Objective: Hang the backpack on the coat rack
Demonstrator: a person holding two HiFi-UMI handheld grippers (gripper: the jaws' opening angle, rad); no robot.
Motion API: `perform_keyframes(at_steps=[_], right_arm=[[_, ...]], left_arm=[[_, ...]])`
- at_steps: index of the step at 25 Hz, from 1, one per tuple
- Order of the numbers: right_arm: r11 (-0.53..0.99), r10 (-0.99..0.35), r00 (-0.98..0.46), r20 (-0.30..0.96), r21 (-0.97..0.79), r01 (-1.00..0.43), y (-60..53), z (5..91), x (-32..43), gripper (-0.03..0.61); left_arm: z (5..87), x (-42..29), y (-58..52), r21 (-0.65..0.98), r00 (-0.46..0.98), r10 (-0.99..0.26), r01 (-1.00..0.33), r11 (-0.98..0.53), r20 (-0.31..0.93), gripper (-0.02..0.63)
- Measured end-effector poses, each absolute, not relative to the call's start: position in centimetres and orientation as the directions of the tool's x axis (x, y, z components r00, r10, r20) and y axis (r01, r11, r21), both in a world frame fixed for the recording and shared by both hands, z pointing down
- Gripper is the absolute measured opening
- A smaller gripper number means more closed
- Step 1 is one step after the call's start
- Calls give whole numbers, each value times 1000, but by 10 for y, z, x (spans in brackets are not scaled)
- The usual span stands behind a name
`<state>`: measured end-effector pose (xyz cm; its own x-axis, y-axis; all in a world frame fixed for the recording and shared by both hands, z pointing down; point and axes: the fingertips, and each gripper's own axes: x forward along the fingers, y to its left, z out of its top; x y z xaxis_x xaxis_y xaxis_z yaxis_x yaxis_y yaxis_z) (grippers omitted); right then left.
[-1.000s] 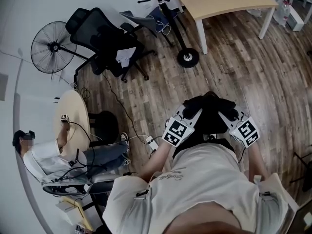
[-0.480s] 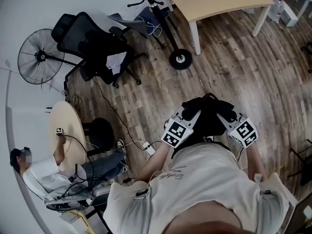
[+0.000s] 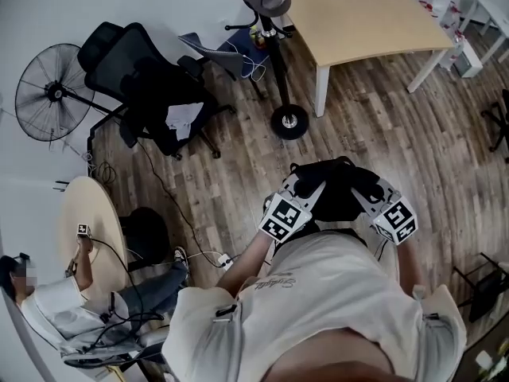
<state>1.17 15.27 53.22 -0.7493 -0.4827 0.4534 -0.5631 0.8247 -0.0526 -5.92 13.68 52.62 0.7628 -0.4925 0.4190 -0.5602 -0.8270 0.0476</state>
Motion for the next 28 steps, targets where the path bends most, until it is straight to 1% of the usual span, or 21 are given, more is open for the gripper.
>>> perform_keyframes(at_steps=[4, 8, 12, 15, 20, 28], right_arm=[[826, -503, -743, 442, -7, -563, 114, 525, -9, 29], [815, -518, -737, 434, -9, -579, 86, 520, -19, 29], [818, -509, -740, 440, -22, -575, 62, 514, -28, 29], [828, -492, -746, 449, -23, -560, 50, 518, -30, 29], [849, -456, -774, 440, -47, -526, 25, 526, -27, 28], [887, -392, -820, 417, -63, -457, -30, 539, 4, 28]], left_arm=[[519, -79, 98, 29, 772, -499, -553, -833, 394, 44], [512, -87, 72, 7, 773, -507, -551, -834, 380, 44], [505, -96, 46, -12, 763, -519, -558, -830, 385, 44], [509, -98, 33, 2, 764, -523, -565, -825, 378, 43], [518, -94, 10, 29, 745, -539, -596, -802, 392, 43], [527, -64, -38, 36, 688, -584, -660, -751, 430, 44]])
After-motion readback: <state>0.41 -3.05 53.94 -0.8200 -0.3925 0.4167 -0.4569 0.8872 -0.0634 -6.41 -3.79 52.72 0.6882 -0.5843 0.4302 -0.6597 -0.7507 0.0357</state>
